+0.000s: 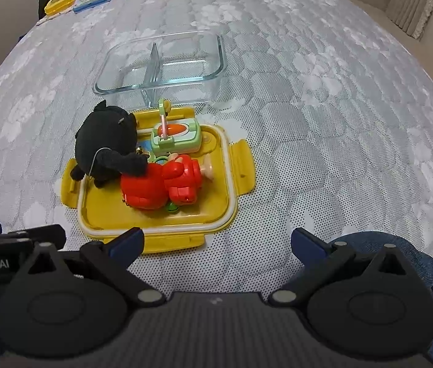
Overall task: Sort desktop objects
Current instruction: 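Lower the right gripper onto the green carrot toy and close it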
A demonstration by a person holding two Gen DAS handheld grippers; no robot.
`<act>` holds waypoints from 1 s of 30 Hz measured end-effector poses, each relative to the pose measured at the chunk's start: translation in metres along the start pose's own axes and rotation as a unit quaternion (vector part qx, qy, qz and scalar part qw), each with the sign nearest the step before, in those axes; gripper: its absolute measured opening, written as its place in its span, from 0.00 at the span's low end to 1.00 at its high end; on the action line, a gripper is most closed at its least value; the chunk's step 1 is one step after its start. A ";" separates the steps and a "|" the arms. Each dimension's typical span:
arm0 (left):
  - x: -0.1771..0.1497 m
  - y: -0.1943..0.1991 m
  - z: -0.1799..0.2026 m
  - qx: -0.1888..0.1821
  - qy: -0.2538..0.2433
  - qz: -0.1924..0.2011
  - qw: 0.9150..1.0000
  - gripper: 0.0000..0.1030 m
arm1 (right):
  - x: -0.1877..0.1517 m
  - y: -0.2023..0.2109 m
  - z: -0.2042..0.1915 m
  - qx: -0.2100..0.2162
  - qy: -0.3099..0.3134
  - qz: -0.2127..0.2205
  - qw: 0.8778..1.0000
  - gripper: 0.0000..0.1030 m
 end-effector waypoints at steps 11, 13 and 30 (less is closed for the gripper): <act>0.010 -0.023 -0.010 -0.056 0.016 0.001 0.998 1.00 | 0.031 -0.007 0.033 0.078 -0.062 0.066 0.993 1.00; 0.013 -0.033 -0.009 -0.062 0.016 -0.007 0.998 1.00 | 0.031 -0.024 0.041 0.112 -0.090 0.031 0.989 1.00; 0.077 -0.077 0.021 -0.072 0.057 -0.042 0.995 1.00 | 0.046 -0.036 0.063 0.126 -0.106 0.075 0.983 0.96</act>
Point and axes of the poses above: each gripper's, at about its wrist camera, not at the fingertips, and y roughly against the way its jaws point, z to its right, x to its top, the point moved 4 cm from there along -y, roughly the way its jaws point, and after that the axes turned 3 degrees about -z, right-handed, at the moved point
